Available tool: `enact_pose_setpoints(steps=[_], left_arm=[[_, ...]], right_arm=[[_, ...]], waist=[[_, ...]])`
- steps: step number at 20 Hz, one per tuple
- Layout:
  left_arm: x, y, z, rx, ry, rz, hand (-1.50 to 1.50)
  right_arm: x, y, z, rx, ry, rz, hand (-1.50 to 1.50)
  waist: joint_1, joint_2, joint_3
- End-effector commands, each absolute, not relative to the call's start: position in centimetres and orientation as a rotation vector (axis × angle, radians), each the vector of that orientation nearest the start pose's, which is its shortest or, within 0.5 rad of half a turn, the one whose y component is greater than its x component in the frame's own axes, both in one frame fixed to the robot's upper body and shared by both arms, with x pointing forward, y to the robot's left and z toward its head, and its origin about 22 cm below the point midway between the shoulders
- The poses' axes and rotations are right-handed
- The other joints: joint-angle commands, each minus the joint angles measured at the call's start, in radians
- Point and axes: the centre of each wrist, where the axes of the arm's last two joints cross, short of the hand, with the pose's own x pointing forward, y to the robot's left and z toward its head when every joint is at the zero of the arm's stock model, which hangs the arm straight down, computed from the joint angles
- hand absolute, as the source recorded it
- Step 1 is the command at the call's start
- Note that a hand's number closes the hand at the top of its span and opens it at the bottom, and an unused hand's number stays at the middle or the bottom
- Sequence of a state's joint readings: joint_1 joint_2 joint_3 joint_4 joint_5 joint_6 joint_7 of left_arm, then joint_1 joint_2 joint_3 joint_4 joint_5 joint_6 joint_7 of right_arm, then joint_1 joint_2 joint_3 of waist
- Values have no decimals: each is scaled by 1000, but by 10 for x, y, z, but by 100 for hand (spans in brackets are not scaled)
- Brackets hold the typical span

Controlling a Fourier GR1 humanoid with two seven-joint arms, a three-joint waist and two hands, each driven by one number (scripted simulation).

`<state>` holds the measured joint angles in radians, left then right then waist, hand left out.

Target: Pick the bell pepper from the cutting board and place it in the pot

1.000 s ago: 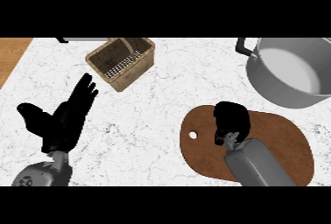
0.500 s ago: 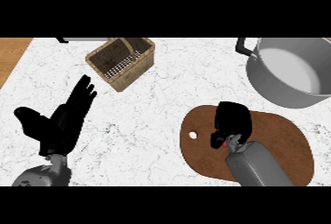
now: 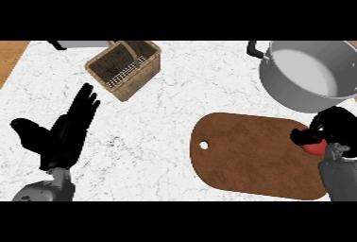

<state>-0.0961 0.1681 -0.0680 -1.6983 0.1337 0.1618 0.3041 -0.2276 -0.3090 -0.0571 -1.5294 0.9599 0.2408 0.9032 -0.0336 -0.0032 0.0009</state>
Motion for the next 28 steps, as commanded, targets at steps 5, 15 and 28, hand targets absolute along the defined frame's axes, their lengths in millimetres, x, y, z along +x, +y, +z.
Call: enact_pose_setpoints(steps=[5, 15, 28], left_arm=[[261, 230, 67, 21, -1478, -4, 0], [261, 216, 55, 13, -1477, -16, 0], [257, 224, 68, 9, -1475, -32, 0]], right_arm=[[247, -347, 137, -1424, -723, 282, 150], [229, -314, 244, -1566, -1084, 312, 150], [320, -316, 321, -1482, -1124, 206, 150]], waist=[[14, -2, -1], [31, 1, -2], [56, 5, -1]])
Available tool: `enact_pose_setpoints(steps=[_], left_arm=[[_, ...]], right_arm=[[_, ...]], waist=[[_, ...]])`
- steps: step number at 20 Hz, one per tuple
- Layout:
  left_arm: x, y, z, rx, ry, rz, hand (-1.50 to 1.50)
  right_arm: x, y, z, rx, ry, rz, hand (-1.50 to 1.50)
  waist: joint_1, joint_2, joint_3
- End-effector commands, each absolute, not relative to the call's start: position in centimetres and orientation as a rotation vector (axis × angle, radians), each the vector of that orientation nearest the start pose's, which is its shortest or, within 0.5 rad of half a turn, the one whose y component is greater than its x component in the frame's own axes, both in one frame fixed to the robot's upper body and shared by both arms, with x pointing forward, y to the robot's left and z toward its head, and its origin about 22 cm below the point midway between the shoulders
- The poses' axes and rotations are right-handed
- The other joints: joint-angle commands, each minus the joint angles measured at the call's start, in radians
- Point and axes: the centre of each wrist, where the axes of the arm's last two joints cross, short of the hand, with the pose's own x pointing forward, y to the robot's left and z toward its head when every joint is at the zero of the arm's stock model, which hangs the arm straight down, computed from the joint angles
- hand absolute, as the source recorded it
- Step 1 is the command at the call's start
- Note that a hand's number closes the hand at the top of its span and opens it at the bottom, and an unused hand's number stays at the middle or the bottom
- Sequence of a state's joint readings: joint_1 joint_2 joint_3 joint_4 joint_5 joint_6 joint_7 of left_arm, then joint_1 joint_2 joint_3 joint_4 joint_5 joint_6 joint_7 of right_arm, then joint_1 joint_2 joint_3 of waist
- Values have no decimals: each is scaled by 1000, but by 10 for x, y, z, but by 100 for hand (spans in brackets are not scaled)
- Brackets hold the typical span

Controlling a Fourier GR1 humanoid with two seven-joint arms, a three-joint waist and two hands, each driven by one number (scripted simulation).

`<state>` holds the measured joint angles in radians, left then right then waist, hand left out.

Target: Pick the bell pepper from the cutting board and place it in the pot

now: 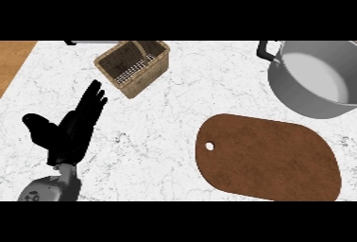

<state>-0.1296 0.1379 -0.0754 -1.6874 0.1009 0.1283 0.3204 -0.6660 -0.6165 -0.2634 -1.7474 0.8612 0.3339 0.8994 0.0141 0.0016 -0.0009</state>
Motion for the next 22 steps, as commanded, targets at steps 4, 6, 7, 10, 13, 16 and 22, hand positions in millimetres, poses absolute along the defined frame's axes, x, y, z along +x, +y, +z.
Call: enact_pose_setpoints(steps=[4, 6, 7, 10, 13, 16, 22], left_arm=[[257, 230, 67, -1, -1481, -30, 0], [278, 223, 79, 2, -1492, -18, 0], [264, 231, 52, 1, -1476, -28, 0], [282, 227, 64, 5, -1476, -24, 0], [264, 215, 65, -9, -1479, -28, 0], [272, 225, 72, -8, -1484, -39, 0], [269, 233, 55, -10, -1477, -32, 0]], right_arm=[[359, -322, 294, -1461, -1073, 211, 150], [367, -349, 281, -1442, -1027, 204, 150], [370, -353, 282, -1436, -1048, 200, 150], [398, -336, 260, -1424, -1040, 240, 150], [405, -355, 250, -1424, -1005, 309, 150], [413, -356, 233, -1263, -1007, 205, 150], [426, -354, 184, -1050, -994, 38, -150]], waist=[[9, 2, 1], [3, 5, 1], [2, 3, 1], [6, 6, 1], [8, 4, 1], [9, 4, 1], [11, 7, 1]])
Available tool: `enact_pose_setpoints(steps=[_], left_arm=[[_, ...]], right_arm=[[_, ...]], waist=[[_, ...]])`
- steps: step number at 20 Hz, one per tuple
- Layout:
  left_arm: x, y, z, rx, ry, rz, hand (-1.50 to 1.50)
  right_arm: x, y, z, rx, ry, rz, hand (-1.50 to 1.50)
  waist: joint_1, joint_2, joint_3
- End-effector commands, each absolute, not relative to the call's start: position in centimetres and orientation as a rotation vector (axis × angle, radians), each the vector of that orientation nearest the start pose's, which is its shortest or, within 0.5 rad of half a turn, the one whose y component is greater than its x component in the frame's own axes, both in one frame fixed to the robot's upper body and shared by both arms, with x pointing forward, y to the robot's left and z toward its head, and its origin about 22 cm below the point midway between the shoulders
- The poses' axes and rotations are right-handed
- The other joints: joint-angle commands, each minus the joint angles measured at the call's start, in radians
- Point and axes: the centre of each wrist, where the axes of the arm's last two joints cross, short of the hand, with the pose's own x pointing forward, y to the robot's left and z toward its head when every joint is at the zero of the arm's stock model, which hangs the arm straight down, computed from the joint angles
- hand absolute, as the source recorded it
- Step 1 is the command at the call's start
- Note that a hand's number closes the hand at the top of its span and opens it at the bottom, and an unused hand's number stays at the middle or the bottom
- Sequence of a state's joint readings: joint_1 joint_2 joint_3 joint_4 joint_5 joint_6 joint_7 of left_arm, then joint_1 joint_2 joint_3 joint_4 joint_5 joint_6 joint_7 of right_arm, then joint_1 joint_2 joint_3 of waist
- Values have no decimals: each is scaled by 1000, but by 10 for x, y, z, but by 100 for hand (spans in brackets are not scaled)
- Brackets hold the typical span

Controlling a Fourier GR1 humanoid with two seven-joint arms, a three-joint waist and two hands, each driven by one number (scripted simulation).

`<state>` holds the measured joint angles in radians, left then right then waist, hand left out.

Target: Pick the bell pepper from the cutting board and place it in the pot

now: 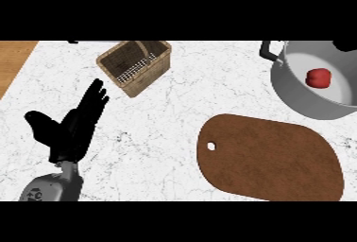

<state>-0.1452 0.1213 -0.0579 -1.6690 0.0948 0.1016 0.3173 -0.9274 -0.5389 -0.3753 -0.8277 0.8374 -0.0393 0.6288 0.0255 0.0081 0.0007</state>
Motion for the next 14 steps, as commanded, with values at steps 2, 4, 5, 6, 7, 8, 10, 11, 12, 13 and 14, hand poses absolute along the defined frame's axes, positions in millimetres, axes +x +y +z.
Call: enact_pose_setpoints(steps=[2, 4, 5, 6, 7, 8, 10, 11, 12, 13, 14], left_arm=[[261, 221, 48, 4, -1465, -38, 0], [265, 220, 60, -12, -1480, -41, 0], [277, 225, 68, -12, -1485, -17, 0], [262, 212, 57, -13, -1473, -4, 0], [267, 234, 81, 7, -1502, -20, 0], [264, 231, 59, -14, -1482, -20, 0], [276, 227, 76, -15, -1479, -19, 0], [270, 223, 61, 5, -1485, -39, 0], [265, 238, 66, 2, -1481, -20, 0], [271, 233, 67, -3, -1480, -21, 0], [266, 222, 62, -10, -1473, -18, 0]], right_arm=[[423, -367, 193, -1017, -1049, -14, -150], [426, -367, 201, -1006, -1138, -89, -150], [418, -382, 182, -1035, -1172, -154, -150], [421, -364, 187, -1049, -1221, -203, -150], [416, -381, 196, -1093, -1273, -258, -150], [412, -392, 210, -1128, -1314, -303, -150], [414, -386, 203, -1162, -1347, -377, -150], [409, -398, 219, -1177, -1379, -438, -150], [405, -401, 209, -1216, -1371, -456, -150], [407, -401, 210, -1187, -1371, -476, -150], [394, -426, 205, -1219, -1367, -493, -150]], waist=[[-8, -4, 0], [-4, -2, 0], [-5, 3, 1], [-8, -4, 1], [2, -2, 2], [-3, 0, 1], [-7, 0, 1], [-10, -1, 0], [-11, -5, 0], [-15, -5, 0], [-16, -4, 0]])
